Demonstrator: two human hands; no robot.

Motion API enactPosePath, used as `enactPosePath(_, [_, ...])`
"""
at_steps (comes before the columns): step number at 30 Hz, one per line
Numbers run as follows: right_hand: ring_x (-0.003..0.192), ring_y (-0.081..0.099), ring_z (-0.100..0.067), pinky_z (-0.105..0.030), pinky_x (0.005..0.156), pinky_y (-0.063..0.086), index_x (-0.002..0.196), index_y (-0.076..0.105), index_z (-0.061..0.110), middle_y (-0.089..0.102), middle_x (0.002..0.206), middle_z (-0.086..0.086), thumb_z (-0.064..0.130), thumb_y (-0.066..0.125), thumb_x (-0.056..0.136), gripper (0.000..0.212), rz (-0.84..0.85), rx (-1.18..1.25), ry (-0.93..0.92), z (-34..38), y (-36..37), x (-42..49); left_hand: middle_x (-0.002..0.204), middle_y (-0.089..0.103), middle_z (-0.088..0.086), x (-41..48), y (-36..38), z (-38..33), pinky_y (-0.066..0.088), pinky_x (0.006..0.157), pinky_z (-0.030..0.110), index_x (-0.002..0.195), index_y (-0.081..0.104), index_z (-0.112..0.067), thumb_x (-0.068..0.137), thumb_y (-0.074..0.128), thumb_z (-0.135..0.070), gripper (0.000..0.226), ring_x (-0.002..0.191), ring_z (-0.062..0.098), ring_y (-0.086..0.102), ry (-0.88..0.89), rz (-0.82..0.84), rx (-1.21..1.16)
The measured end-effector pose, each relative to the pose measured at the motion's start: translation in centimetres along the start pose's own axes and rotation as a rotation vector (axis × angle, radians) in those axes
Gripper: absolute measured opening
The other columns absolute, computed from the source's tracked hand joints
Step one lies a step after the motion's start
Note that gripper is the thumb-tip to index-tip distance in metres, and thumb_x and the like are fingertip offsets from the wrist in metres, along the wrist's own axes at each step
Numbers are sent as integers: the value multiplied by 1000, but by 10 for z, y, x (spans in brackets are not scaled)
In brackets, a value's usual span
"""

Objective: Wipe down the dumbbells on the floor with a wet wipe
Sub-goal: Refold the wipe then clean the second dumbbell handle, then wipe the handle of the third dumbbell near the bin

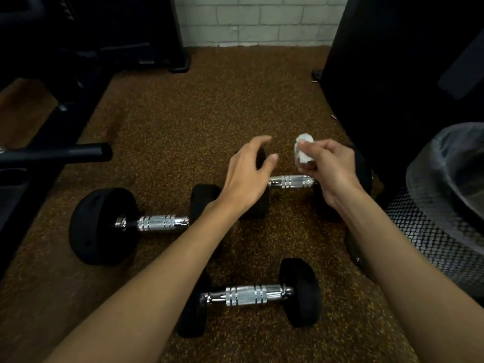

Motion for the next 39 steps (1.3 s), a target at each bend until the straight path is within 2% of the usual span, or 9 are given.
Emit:
enactPosePath(3, [71,58,-7,-15,54,37,78,60,17,63,81,2,34,68,83,19,-122,-472,-192,-4,-19,15,156,13,6,5,21,37,25,114,45,149,18,-23,97,44,-39,60,142,25,19,-212,67,134])
enactPosePath(6, [77,46,-11,-18,56,25,82,54,14,53,93,-3,25,63,86,15,-32,-851,-409,-16,-13,26,158,-8,2,1,41,50,18,112,48,150,5,-26,98,35,-45,63,142,35,8,-261,65,131])
enactPosePath(12, [76,55,-13,-23,63,41,103,51,14,58,89,0,20,50,95,10,201,-942,-480,-52,19,32,157,-4,1,-2,41,55,21,110,42,150,9,-27,97,36,-45,62,138,35,15,-169,-20,132])
enactPosePath(19, [78,57,-22,-32,70,46,94,63,13,60,99,-10,23,46,90,20,482,-1205,-32,-60,43,92,156,-2,-1,-4,39,55,22,108,42,150,14,-30,96,38,-45,61,137,33,16,-150,-43,99])
enactPosePath(23, [114,54,-35,-41,96,46,123,51,3,48,135,-22,23,40,95,36,609,-1381,145,-68,61,96,156,-1,0,-4,39,55,21,108,42,150,14,-29,96,38,-45,61,138,33,16,-145,-51,105])
enactPosePath(25, [113,50,-32,-38,89,45,129,47,4,42,138,-20,21,44,95,38,573,-1370,38,-62,67,89,156,-1,0,-4,39,54,21,108,42,150,13,-28,96,38,-45,61,138,33,16,-145,-45,112])
enactPosePath(29, [88,53,-19,-28,73,42,108,65,16,58,107,-11,26,52,94,22,554,-1219,-224,-54,49,79,156,-3,-1,-4,39,54,22,108,43,150,13,-29,96,38,-44,61,137,34,16,-140,-41,109])
enactPosePath(32, [87,58,-17,-24,71,39,103,70,18,59,91,-3,26,56,93,19,515,-1207,-267,-49,26,83,156,-2,-1,-5,39,55,21,108,42,150,13,-29,96,40,-44,61,137,33,16,-144,-53,99])
enactPosePath(39, [88,59,-19,-28,71,43,105,67,19,60,97,-6,27,51,95,20,502,-1122,-275,-61,38,73,156,-2,0,-4,38,54,22,108,41,150,13,-29,96,38,-45,61,137,35,16,-144,-47,99])
Point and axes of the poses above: each hand's wrist, its own x-axis towards the middle knuckle, its own y-axis out of the palm, z = x × y, the point moved 7 cm from there along x, towards the middle knuckle
